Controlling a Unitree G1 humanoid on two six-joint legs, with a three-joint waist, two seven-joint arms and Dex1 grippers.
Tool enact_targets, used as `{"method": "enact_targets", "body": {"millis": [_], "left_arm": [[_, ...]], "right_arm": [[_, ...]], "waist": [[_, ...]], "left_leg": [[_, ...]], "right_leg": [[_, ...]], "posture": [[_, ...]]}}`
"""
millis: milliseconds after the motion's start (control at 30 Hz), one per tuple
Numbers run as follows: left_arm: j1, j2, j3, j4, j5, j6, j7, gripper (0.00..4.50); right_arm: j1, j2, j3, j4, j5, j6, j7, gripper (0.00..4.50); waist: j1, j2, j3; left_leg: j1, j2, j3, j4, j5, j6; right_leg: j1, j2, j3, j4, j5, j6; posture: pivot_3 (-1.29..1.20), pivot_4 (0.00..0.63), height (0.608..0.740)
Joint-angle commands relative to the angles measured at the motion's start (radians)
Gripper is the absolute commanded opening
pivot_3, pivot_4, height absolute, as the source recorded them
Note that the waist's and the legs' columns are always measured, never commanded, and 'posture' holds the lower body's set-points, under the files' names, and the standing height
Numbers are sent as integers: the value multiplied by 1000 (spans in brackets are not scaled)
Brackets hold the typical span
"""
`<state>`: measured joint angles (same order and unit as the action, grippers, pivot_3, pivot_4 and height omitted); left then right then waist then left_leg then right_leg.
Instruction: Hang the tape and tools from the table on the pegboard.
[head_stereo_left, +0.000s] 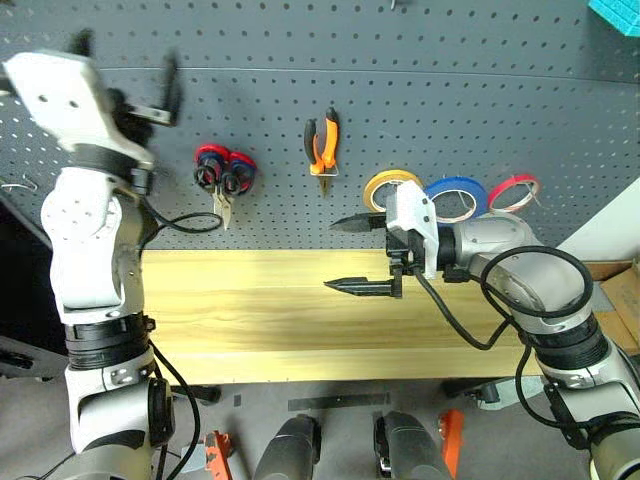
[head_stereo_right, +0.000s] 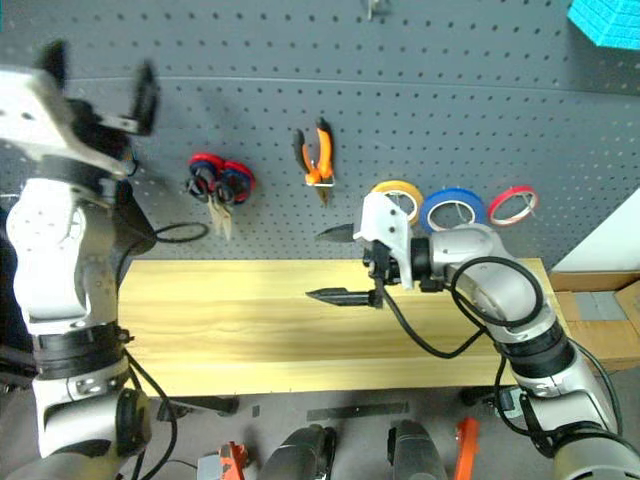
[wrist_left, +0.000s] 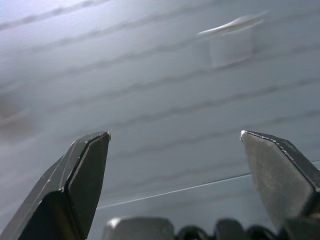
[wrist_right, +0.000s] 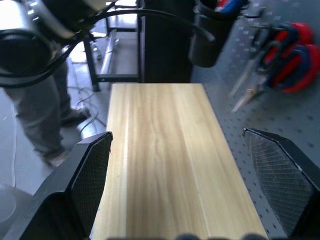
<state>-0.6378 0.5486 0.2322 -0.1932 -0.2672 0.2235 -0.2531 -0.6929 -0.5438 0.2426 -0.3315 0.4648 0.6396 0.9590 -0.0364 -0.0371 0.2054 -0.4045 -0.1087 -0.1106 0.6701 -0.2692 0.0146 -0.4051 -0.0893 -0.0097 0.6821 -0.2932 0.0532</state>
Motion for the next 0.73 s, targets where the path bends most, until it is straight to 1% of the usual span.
{"method": "enact_targets", "body": {"millis": [33, 67, 133, 200, 267, 367, 433, 467, 533, 600, 733], "left_arm": [[45, 28, -29, -116, -99, 179, -82, 4479], [64, 32, -29, -149, -151, 256, -101, 4479], [114, 51, -33, -205, -200, 331, -144, 4479], [159, 56, -16, -246, -260, 436, -143, 4479], [201, 66, -26, -285, -264, 503, -123, 4479], [252, 51, -40, -319, -264, 558, -100, 4479], [289, 16, -45, -321, -261, 554, -90, 4479], [310, 0, -52, -317, -241, 547, -73, 4479], [372, 2, -102, -317, -188, 498, -96, 4479], [431, -27, -119, -300, -154, 461, -78, 4479], [537, -62, -136, -239, -63, 313, -74, 4479]], "right_arm": [[25, -19, -62, -57, 35, 20, -12, 4500], [36, -23, -72, -64, 39, 26, -18, 4500], [58, -33, -89, -78, 44, 38, -31, 4500], [83, -45, -108, -91, 52, 50, -45, 4500], [116, -56, -129, -104, 55, 56, -57, 4500], [163, -65, -155, -114, 54, 61, -79, 4500], [207, -63, -169, -109, 38, 49, -106, 4500], [233, -63, -171, -101, 28, 39, -113, 4500], [289, -67, -161, -74, -8, -4, -120, 4500], [333, -63, -152, -45, -38, -52, -126, 4500], [387, -31, -155, 38, -89, -134, -155, 4500]], "waist": [[-12, 0, 0], [-19, 0, 0], [-29, 0, 0], [-34, 0, 0], [-35, 0, 0], [-32, 1, 0], [-27, 1, -1], [-24, 1, -2], [-21, 2, -9], [-20, 3, -10], [-20, 5, -13]], "left_leg": [[0, 1, 0, 0, 0, 0], [0, 1, 0, 0, 0, 0], [0, 2, 0, 0, 0, 0], [0, 2, 0, 0, 0, 0], [0, 2, 0, 0, 0, 0], [0, 1, 0, 1, 0, 0], [0, 1, 0, 2, 0, 0], [0, 1, 0, 3, 0, 0], [0, 1, 0, 3, 0, 0], [1, 1, 1, 3, 0, 0], [1, 1, 2, 5, 0, 0]], "right_leg": [[-1, 1, 0, 0, 0, 0], [-1, 1, 0, 1, 0, 0], [-1, 2, 0, 2, 0, 0], [-1, 2, 1, 2, 0, 0], [-1, 2, 1, 2, 0, 0], [0, 2, 1, 2, 0, 0], [0, 2, 1, 2, 0, 0], [0, 2, 1, 3, 0, 0], [0, 2, 1, 3, 0, 0], [1, 1, 2, 2, 0, 0], [0, 1, 3, 4, 0, -1]], "posture": [[-109, 167, 740], [-112, 167, 740], [-114, 166, 740], [-116, 164, 740], [-115, 162, 740], [-115, 158, 740], [-118, 152, 740], [-119, 149, 740], [-123, 142, 740], [-124, 129, 740], [-120, 110, 740]]}}
